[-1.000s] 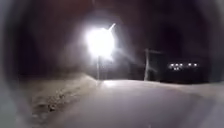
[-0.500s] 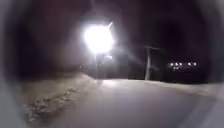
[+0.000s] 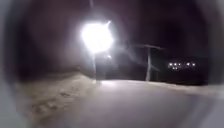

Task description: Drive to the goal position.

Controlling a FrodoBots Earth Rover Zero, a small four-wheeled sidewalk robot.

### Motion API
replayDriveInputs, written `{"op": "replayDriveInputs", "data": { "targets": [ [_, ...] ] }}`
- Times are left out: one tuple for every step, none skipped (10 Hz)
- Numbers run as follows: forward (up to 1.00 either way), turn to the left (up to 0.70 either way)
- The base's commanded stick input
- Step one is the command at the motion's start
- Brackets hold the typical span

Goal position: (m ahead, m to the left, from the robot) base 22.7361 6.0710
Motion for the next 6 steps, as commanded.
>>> {"op": "replayDriveInputs", "data": {
  "targets": [
    [1.00, 0.00],
    [1.00, 0.00],
    [1.00, 0.00],
    [1.00, 0.00],
    [1.00, 0.00],
    [1.00, 0.00]
  ]
}}
